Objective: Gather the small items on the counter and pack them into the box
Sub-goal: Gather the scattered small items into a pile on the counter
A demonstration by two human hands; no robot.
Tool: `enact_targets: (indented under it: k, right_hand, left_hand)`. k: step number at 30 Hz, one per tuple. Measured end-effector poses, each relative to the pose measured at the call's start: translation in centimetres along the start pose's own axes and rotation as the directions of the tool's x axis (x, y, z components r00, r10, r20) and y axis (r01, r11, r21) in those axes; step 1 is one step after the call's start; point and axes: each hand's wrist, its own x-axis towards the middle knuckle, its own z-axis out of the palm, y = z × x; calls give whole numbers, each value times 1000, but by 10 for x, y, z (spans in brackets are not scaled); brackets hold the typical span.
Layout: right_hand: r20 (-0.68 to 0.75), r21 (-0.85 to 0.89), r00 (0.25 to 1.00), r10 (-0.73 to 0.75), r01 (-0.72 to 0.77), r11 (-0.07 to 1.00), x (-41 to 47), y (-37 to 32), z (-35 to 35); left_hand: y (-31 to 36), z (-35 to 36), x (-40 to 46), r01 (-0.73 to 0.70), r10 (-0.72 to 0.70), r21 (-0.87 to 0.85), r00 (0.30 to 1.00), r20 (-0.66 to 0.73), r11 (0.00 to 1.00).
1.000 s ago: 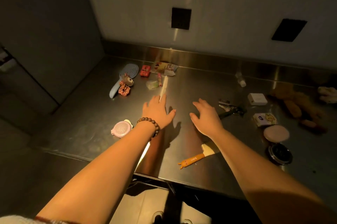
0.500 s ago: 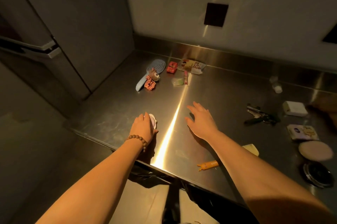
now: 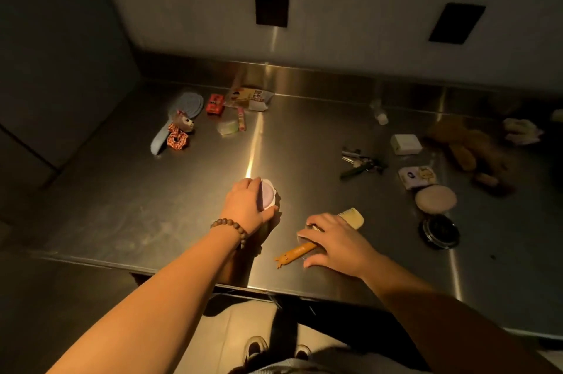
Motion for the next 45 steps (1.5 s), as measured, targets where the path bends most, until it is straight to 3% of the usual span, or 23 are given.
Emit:
enact_targets:
  k: [6, 11, 16, 21, 27, 32, 37, 41, 45]
  right_hand:
    - [-93, -159, 995, -32, 17, 987, -4, -5, 5]
    - [-233, -87, 963, 138, -162, 983, -11, 8, -9]
    - [-438, 62, 814, 380, -395, 917, -41, 39, -48]
    - [-552, 197, 590, 589, -594, 780, -90, 76, -82]
    - [-545, 280, 446, 710, -701, 655, -152, 122, -95]
    - [-546, 421, 334, 768, -684, 596, -205, 176, -100]
    - [-495, 424, 314, 810, -726, 541, -256, 259, -96]
    - [-447, 410, 328, 832, -752, 516, -290, 321, -84]
    - [-388, 428, 327, 862, -764, 483, -306, 368, -67]
  left_hand:
    - [25, 3, 3, -86, 86, -22, 996, 13, 996]
    - [50, -9, 18, -173, 173, -32, 985, 4, 984]
    - [94, -23, 46, -316, 315, -29, 949, -27, 948]
    - [159, -8, 60, -445, 446, -37, 895, 15, 895]
    - [224, 35, 53, -514, 517, -57, 847, 128, 856]
    - [295, 71, 59, -569, 574, -83, 806, 140, 818]
    - [381, 133, 63, -572, 587, -137, 801, 115, 808]
    - [441, 193, 60, -513, 533, -147, 828, 173, 845]
    - [473, 240, 52, -532, 549, -136, 803, 233, 836]
